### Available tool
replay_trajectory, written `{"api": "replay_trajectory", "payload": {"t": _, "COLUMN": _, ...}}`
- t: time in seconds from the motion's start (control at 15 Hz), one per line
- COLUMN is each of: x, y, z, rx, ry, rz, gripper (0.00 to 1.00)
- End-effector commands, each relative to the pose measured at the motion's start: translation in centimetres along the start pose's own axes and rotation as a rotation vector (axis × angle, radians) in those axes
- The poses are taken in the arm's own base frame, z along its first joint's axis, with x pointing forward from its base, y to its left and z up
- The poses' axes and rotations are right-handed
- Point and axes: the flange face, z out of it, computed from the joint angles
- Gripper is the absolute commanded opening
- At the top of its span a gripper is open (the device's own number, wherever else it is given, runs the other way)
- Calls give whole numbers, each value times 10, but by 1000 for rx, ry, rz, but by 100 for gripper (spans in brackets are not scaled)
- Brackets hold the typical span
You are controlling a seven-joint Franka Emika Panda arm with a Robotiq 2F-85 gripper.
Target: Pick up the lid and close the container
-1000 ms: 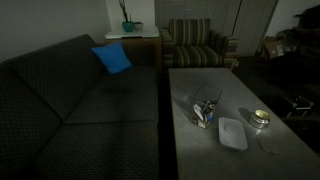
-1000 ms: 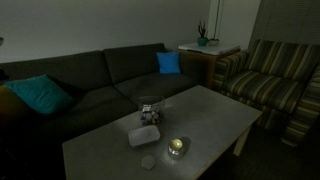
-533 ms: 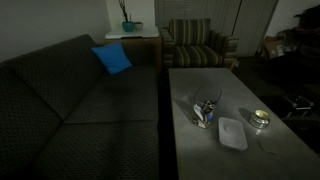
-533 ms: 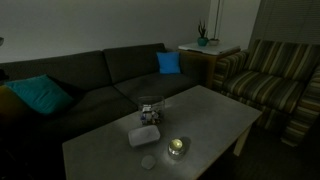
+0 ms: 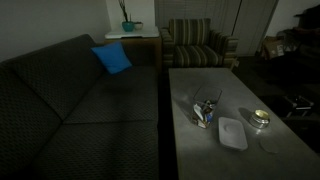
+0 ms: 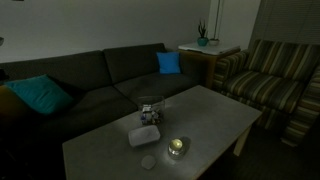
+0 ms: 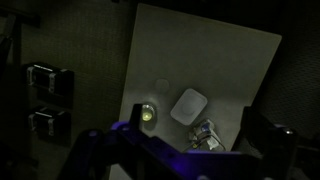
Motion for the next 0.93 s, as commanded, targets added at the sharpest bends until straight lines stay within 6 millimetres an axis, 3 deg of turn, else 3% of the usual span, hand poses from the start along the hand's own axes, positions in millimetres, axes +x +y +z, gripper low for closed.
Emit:
{"api": "replay_trajectory", "payload": {"t": 0.0, "x": 9, "y": -7, "z": 41, "rx": 27, "ry": -57, "rz": -25, "gripper": 100}}
{"api": "replay_trajectory", "payload": {"t": 0.13, "x": 11, "y": -12, "z": 60, "rx": 41, "ry": -89, "rz": -33, "gripper": 100}}
{"api": "replay_trajectory", "payload": {"t": 0.2, "x": 7, "y": -8, "z": 41, "rx": 7, "ry": -62, "rz": -19, "gripper": 100}}
{"api": "replay_trajectory", "payload": {"t": 0.33, "x": 9, "y": -11, "z": 55, "rx": 11, "ry": -87, "rz": -25, "gripper": 100}}
{"api": "replay_trajectory", "payload": {"t": 0.53, "x": 10, "y": -12, "z": 57, "rx": 21, "ry": -69, "rz": -17, "gripper": 100}}
{"api": "replay_trajectory", "payload": {"t": 0.87, "x": 55, "y": -8, "z": 83, "rx": 177, "ry": 155, "rz": -78, "gripper": 100}}
